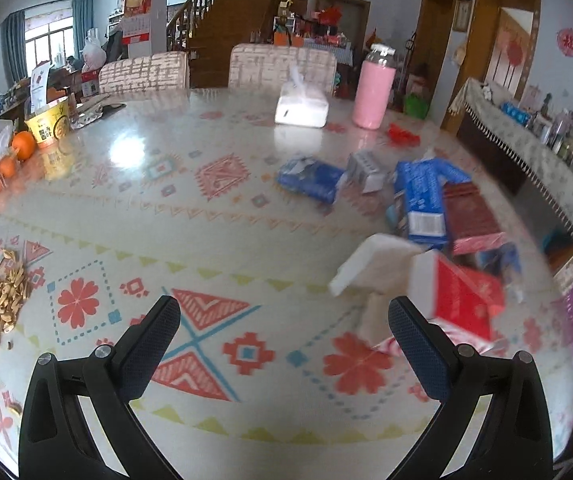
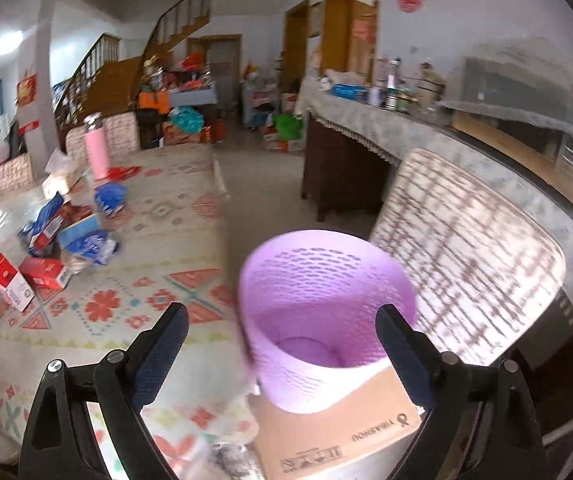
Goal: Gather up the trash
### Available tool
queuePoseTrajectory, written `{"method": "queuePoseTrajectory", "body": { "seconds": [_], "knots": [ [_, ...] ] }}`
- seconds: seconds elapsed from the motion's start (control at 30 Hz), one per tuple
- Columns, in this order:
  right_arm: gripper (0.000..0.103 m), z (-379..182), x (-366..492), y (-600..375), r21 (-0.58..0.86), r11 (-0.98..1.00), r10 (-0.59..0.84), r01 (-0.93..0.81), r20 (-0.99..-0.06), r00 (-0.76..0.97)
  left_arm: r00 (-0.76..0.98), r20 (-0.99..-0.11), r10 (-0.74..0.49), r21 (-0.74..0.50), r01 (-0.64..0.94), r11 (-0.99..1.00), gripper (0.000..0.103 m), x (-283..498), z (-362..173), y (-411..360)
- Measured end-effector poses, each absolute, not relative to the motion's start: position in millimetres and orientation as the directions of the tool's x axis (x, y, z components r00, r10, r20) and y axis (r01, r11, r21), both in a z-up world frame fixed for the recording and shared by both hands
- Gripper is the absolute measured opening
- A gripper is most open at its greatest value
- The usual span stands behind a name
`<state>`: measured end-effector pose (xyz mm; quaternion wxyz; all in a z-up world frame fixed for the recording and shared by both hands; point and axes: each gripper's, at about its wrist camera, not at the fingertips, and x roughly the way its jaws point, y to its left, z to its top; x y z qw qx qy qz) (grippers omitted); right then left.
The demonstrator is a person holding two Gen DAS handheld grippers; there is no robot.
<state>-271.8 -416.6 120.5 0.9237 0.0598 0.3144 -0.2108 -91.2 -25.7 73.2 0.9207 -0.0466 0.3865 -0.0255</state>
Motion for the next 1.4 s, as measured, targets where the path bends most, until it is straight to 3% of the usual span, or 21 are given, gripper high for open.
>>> {"method": "queuePoseTrajectory", "body": {
  "seconds": [0.7,1.13,1.4],
  "knots": [
    [0.097,106.0,-268.7,-400.7,0.031,0.925,-0.286,0.378,-0.599,0.748,0.782,-0.623,-0.021,-0.039,-0.005,0.999,0.103,-112.5,96.4,-21.9],
    [0.098,87.8,-204.0,-297.6,0.115,0.987,-0.013,0.114,-0.643,0.766,0.762,-0.642,-0.080,-0.040,0.071,0.997,0.103,-120.6,81.2,-6.6],
    [0.098,77.4,-163.2,-235.7,0.128,0.991,0.110,-0.032,-0.670,0.734,0.775,-0.626,0.082,0.096,-0.028,0.995,0.103,-134.0,77.5,9.8]
  ]
}}
